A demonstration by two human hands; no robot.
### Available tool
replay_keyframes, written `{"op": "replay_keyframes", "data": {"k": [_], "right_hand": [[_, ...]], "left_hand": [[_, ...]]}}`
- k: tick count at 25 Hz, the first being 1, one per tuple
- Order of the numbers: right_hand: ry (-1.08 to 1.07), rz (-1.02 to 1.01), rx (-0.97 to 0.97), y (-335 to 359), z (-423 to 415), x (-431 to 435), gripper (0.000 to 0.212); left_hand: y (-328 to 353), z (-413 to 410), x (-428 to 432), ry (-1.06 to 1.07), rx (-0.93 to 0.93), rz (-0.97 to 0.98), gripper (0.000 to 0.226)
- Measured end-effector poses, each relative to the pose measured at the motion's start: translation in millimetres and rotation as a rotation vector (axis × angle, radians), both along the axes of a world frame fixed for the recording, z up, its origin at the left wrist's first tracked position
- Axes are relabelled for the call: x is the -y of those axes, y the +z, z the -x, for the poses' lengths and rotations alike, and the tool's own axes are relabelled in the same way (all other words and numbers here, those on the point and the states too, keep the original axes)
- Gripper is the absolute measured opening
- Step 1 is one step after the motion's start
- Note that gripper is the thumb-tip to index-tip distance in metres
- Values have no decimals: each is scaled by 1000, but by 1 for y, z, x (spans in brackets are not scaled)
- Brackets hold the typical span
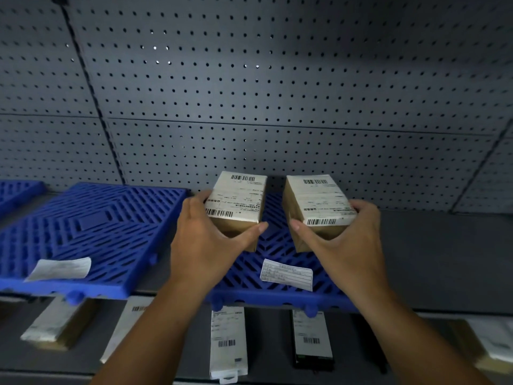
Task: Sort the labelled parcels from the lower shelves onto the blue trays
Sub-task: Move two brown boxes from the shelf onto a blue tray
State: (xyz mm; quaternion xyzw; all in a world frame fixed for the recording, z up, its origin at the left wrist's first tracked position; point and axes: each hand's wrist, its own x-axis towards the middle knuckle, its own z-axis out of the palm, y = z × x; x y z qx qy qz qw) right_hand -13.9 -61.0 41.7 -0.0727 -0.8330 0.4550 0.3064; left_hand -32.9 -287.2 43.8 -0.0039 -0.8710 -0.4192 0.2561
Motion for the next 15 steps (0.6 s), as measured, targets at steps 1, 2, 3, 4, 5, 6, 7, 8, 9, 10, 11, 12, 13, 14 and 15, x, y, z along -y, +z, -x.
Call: {"op": "replay_keyframes", "data": {"k": [1, 2, 3, 4, 5, 6, 7, 8, 9, 10, 11, 12, 13, 14, 15], "right_hand": [[-3, -1, 6, -1, 1, 1, 102], [-3, -3, 13, -2, 2, 2, 102], [1, -10, 21, -4, 2, 4, 101], [5, -23, 27, -5, 3, 5, 99], [7, -37, 33, -6, 4, 6, 98], [5, -48, 42, -8, 4, 6, 97], [-1, -55, 50, -10, 5, 6, 97], [-9, -61, 56, -11, 5, 7, 98], [-17, -65, 58, -13, 6, 7, 99], [-23, -69, 56, -13, 6, 8, 100], [-26, -69, 54, -14, 7, 8, 100], [-28, -65, 54, -14, 7, 9, 101], [-29, -58, 57, -14, 7, 9, 101], [-29, -52, 64, -14, 7, 9, 102], [-30, -48, 76, -13, 7, 10, 103]], "left_hand": [[-2, 0, -1, 4, 11, 6, 116], [-4, 1, -2, 9, 20, 17, 116], [-7, 1, -3, 15, 28, 31, 116], [-8, 2, -4, 22, 34, 41, 117], [-10, 2, -4, 26, 41, 42, 117], [-10, 2, -5, 29, 51, 40, 118], [-10, 3, -6, 33, 57, 40, 118], [-11, 2, -7, 38, 58, 44, 119], [-12, 2, -8, 41, 54, 49, 119], [-13, 2, -8, 43, 50, 52, 118], [-14, 2, -8, 45, 49, 54, 118], [-14, 2, -8, 44, 52, 53, 118], [-14, 3, -8, 40, 56, 52, 119], [-14, 3, -8, 34, 66, 53, 121], [-13, 2, -7, 28, 81, 61, 125]]}}
